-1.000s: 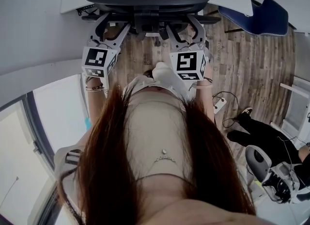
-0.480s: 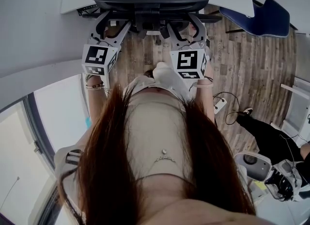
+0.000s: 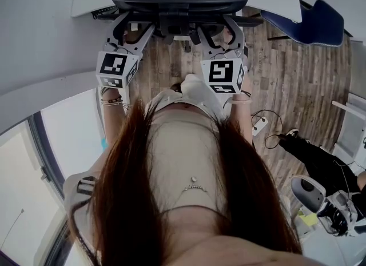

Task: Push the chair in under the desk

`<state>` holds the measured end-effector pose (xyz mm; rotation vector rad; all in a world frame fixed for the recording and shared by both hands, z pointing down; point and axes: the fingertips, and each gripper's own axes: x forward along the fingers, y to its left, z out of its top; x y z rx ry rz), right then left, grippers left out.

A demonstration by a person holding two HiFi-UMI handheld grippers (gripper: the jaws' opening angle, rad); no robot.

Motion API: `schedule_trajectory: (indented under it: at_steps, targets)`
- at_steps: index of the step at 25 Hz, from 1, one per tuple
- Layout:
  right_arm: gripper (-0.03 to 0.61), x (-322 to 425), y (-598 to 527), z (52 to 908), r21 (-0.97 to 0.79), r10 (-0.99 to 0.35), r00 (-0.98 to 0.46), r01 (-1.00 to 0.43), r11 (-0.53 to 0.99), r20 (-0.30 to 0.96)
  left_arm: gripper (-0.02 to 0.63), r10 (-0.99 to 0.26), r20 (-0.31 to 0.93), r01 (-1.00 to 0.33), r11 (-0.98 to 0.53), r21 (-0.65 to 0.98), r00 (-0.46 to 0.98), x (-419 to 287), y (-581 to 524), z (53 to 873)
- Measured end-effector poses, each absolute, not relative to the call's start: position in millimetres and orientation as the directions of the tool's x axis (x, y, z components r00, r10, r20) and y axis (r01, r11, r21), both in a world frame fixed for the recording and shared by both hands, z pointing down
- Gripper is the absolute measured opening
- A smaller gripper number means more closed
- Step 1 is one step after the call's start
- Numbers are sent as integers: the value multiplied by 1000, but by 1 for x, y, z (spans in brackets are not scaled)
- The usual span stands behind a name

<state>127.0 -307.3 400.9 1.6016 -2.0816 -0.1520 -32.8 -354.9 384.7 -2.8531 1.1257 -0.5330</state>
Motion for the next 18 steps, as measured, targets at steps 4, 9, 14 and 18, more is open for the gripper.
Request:
schedule_trajectory:
  at_steps: [4,9,14,18]
  targets:
    - [259,128,-308,401,386,-930,-176,-873,298,322,268,-670,307,-660,-736,-151,676,-33,-355,385]
    - [260,127,-308,401,387,-932,-177,-873,297,316,268,-672,301,-661,-734,-152,677,-33,-356,385]
    - [260,127,-308,398,388,-933,-180,-872,298,311,268,-675,296,-664,-732,-153,676,-34,-355,382]
    - [259,127,-308,398,391,-933,-183,-870,300,310,268,-677,293,-666,-730,-153,675,-34,-355,382]
